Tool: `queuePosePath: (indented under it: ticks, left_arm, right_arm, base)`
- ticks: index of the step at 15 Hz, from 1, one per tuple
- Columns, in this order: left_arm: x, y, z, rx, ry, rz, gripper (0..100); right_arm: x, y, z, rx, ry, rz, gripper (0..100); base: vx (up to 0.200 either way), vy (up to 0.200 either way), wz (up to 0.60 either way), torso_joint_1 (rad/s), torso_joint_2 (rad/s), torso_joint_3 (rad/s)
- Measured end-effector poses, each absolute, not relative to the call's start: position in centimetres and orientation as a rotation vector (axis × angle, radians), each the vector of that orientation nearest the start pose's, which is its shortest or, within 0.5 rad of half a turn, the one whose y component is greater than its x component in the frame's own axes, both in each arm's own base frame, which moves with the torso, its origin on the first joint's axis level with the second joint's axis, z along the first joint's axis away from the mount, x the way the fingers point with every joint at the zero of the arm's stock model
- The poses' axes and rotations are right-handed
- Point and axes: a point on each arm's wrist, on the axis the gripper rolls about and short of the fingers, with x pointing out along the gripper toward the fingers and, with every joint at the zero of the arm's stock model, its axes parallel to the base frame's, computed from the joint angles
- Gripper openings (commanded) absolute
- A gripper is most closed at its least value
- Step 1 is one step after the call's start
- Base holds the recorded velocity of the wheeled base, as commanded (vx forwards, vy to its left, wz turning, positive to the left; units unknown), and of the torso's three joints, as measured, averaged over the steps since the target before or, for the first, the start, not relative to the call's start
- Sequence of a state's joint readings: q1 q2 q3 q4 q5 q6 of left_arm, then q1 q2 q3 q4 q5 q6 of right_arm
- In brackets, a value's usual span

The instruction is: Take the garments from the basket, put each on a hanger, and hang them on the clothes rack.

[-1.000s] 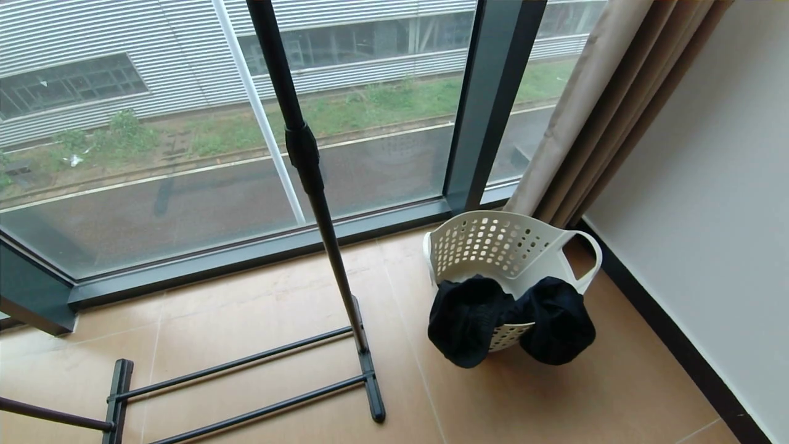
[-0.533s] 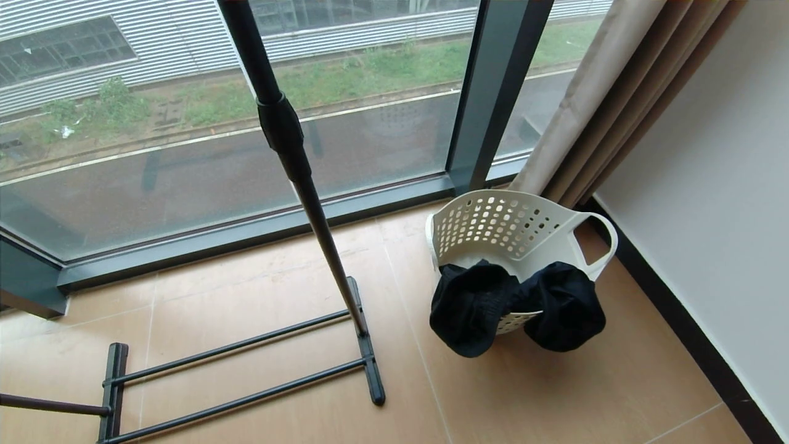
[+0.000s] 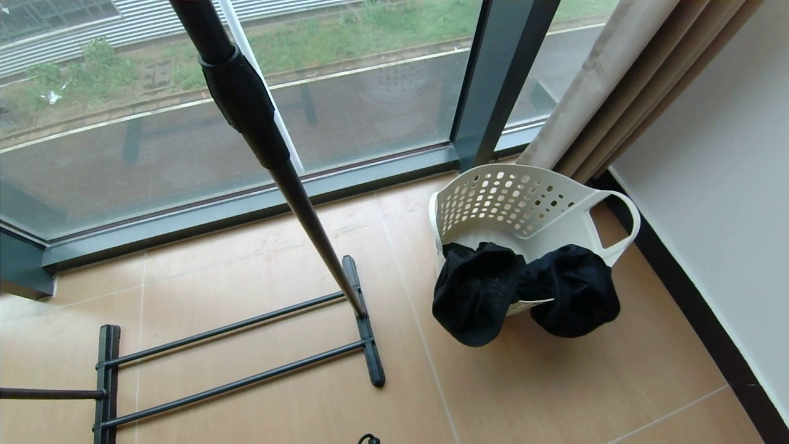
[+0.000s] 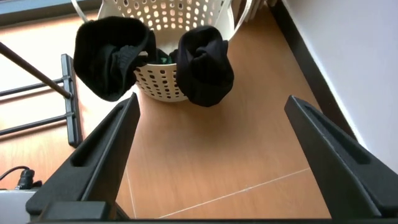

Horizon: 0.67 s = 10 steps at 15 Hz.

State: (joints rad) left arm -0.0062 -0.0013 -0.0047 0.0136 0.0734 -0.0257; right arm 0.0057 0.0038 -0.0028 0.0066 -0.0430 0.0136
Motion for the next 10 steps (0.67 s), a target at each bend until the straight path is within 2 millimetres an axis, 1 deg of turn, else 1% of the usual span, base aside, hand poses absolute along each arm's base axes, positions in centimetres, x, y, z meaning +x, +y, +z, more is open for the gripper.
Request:
queuePosePath:
  ticks: [3,6,8,10]
  left_arm:
    - [-2.3,0.2,7.5,-0.025,0.006,0.067,100]
    - [-2.3,0.2,7.5,-0.023,0.005,0.068,100]
    - [-2.3,0.2,7.5,-0.023,0.005,0.068,100]
    - [-2.3,0.2,7.5,-0.022,0.005,0.068,100]
  right_arm:
    - [-2.0,-0.1,7.6,0.013,0.038,-0.035,100]
    - [-1.3,-0.1,7.9,0.013,0.129,-0.017,100]
    - [0.3,-0.1,9.0,0.024,0.271,0.024,100]
    - [2.9,0.2,10.6,0.022,0.437,0.056,100]
  base:
    - [0.0,0.0,0.0,0.002,0.0,-0.198]
    - [0.0,0.0,0.0,0.003,0.0,-0.068]
    - [0.0,0.0,0.0,0.0,0.0,0.0]
    - [0.0,0.0,0.0,0.0,0.0,0.0]
